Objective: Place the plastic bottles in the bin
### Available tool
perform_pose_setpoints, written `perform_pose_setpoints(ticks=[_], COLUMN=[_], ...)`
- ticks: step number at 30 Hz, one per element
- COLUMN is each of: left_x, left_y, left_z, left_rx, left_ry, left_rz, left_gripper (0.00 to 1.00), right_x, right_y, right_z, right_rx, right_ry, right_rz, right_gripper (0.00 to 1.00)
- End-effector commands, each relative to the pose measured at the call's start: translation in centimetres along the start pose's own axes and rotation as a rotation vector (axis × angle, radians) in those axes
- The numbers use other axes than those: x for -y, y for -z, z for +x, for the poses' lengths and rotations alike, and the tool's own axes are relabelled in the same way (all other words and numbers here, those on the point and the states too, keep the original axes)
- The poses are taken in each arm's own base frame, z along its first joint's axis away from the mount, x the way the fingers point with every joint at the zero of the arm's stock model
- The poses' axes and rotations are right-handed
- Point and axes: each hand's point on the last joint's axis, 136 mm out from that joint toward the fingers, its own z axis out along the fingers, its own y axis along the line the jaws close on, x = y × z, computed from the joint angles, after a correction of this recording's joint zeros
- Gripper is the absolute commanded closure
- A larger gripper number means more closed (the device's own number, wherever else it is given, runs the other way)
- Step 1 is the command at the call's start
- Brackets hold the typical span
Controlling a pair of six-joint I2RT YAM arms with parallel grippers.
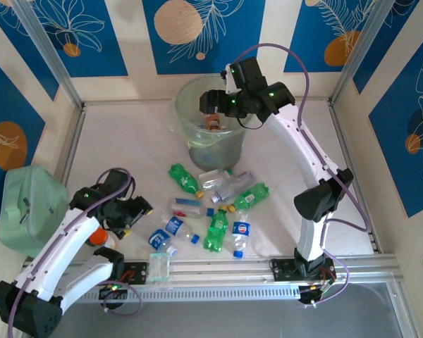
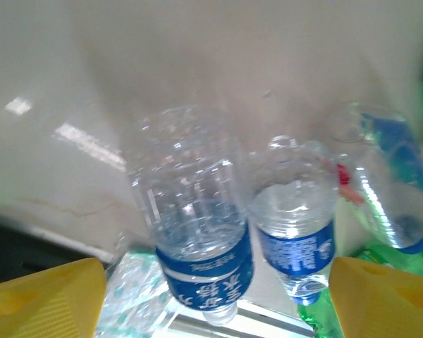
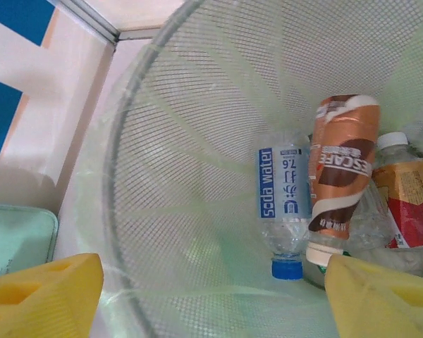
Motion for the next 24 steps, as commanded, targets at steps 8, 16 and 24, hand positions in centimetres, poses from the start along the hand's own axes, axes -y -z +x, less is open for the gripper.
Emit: perform_pose_setpoints(ticks=[8,16,24], left_x=[-1.7,-1.1,-0.8], left_y=[-3.7,-6.2,-8.2], left_z=[1.3,0.9,0.4], left_rx=[-0.083,-0.083,-0.081], left_ry=[0.146,0.198,0.206], left_rz=[-0.086,-0.074,-0.084], left_gripper=[0.19,0.18,0.19], right_x=[-4.3,-4.0,-2.5], right_y=[7.5,9.0,8.2], right_z=[1.0,4.4,7.0], right_rx=[0.123,0.114,0.060], right_ry=[0.067,0.057,0.024], right_rz=[-0.120,-0.162,-0.130], right_gripper=[0.17,0.14,0.14])
